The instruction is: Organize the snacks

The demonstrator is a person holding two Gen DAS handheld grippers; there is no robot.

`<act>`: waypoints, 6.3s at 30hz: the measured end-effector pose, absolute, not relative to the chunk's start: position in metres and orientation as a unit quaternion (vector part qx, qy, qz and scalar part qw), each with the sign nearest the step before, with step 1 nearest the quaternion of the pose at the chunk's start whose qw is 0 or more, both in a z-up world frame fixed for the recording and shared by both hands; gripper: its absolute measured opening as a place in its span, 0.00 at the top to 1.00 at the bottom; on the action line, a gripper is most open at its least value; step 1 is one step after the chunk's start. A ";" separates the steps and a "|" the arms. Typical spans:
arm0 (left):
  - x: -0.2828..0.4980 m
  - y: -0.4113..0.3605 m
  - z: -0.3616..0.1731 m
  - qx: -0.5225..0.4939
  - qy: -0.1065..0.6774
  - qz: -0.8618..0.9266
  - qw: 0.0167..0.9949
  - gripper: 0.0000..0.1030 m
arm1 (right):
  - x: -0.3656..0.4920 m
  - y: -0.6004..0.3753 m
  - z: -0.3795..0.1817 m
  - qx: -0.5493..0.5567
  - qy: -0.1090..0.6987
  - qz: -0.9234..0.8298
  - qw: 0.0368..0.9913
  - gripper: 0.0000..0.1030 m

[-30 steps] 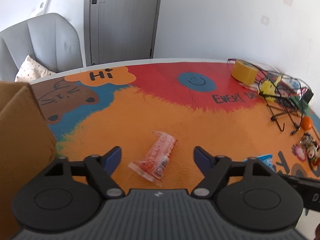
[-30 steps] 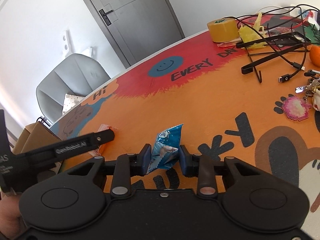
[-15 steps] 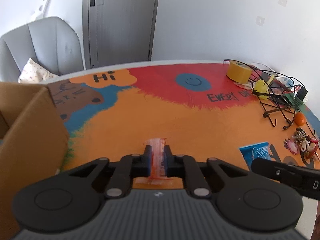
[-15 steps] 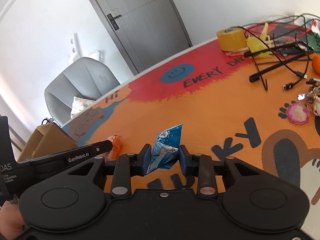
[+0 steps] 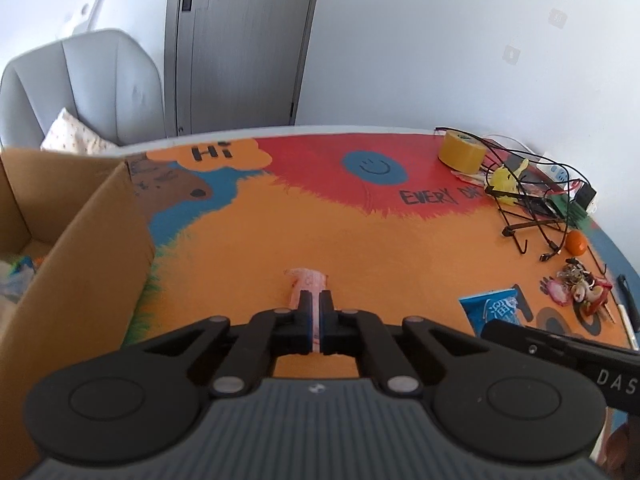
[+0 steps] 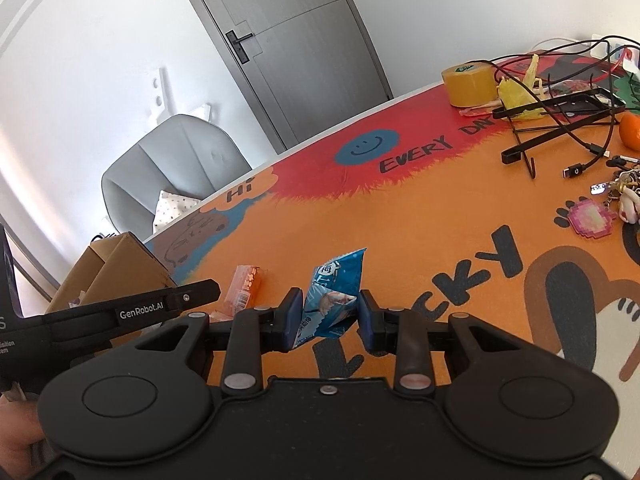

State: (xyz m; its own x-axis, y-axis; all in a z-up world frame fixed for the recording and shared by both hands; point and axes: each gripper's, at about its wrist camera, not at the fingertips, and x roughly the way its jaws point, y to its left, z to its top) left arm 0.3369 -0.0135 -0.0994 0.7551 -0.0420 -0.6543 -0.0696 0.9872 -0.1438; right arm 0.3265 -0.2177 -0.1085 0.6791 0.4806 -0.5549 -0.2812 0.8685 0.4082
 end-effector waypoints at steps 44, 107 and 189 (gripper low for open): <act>0.309 0.001 -0.070 -0.066 0.313 0.026 0.947 0.83 | 0.334 -0.211 -0.120 0.144 0.345 0.176 0.911 0.28; 0.174 0.237 -0.020 -0.170 0.236 0.219 0.931 0.22 | 0.317 0.054 -0.013 0.072 0.255 0.386 0.884 0.46; 0.025 0.023 0.050 -0.039 0.205 0.123 0.970 0.00 | 0.106 -0.199 0.031 0.005 0.221 0.301 0.928 0.00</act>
State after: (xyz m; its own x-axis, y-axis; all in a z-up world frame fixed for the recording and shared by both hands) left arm 0.0249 0.0229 0.0500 0.8855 0.2224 -0.4079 -0.2543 0.9668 -0.0249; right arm 0.1061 -0.1985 0.0314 0.7206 0.5606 -0.4079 -0.5564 0.8187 0.1423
